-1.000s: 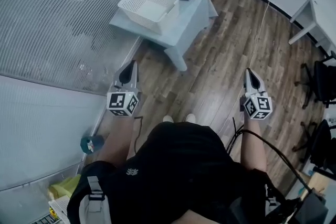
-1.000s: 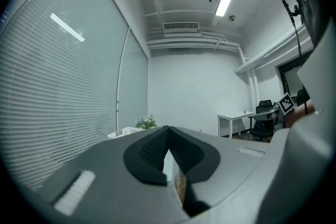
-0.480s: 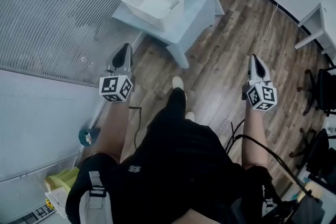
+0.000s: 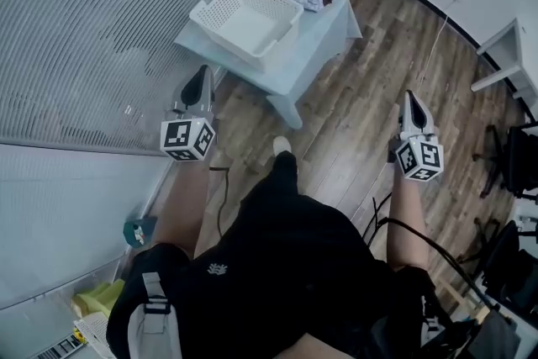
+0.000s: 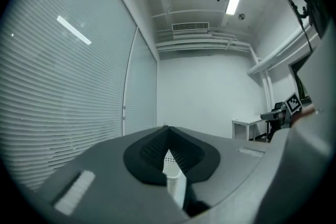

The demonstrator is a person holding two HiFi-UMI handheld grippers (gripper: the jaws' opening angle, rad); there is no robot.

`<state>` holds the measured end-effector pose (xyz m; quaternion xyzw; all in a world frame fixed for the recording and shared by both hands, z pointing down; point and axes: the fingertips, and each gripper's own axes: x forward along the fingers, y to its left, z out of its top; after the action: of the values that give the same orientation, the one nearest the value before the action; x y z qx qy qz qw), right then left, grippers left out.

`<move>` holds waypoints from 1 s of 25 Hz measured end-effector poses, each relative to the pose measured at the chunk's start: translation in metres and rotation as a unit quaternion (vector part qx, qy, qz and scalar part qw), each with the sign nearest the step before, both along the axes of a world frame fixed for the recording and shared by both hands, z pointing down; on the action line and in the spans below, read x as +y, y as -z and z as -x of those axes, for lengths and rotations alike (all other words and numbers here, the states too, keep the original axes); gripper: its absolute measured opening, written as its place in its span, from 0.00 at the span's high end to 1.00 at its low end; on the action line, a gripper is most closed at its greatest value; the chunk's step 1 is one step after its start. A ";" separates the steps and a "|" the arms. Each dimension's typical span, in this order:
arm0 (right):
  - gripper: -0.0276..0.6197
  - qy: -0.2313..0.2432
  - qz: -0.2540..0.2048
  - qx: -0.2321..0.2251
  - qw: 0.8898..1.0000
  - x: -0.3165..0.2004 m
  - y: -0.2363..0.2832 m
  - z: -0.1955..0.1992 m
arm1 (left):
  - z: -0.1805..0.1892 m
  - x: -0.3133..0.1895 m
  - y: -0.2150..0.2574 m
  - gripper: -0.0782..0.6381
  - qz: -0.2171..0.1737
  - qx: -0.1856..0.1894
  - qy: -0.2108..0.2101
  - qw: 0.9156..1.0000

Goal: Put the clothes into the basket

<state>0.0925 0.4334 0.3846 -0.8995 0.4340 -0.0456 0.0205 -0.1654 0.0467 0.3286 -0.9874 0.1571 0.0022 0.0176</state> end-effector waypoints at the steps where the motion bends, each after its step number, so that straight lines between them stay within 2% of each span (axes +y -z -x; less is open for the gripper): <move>1: 0.95 0.003 0.003 -0.005 1.000 -0.013 -0.004 -0.009 | -0.010 -0.011 -0.001 0.88 0.004 0.002 0.000 1.000; 8: 0.95 0.046 0.030 -0.031 0.998 -0.133 -0.026 -0.070 | -0.069 -0.105 -0.012 0.88 0.015 -0.004 0.019 1.000; 13: 0.95 0.056 0.033 -0.025 0.998 -0.195 -0.010 -0.093 | -0.095 -0.149 0.001 0.88 0.017 0.000 0.012 1.000; 15: 0.95 0.060 0.038 -0.020 0.997 -0.224 -0.008 -0.108 | -0.120 -0.167 0.004 0.88 0.012 0.006 0.001 1.000; 19: 0.95 0.059 0.057 -0.019 0.996 -0.261 -0.019 -0.135 | -0.168 -0.181 -0.001 0.88 0.011 0.017 -0.034 0.999; 25: 0.95 0.065 0.070 -0.023 0.995 -0.286 -0.024 -0.156 | -0.205 -0.184 0.002 0.88 0.019 0.023 -0.062 0.998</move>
<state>0.2486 0.1479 0.4086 -0.8674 0.4866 -0.0975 -0.0358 0.0399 -0.1375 0.3264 -0.9951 0.0957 0.0234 -0.0054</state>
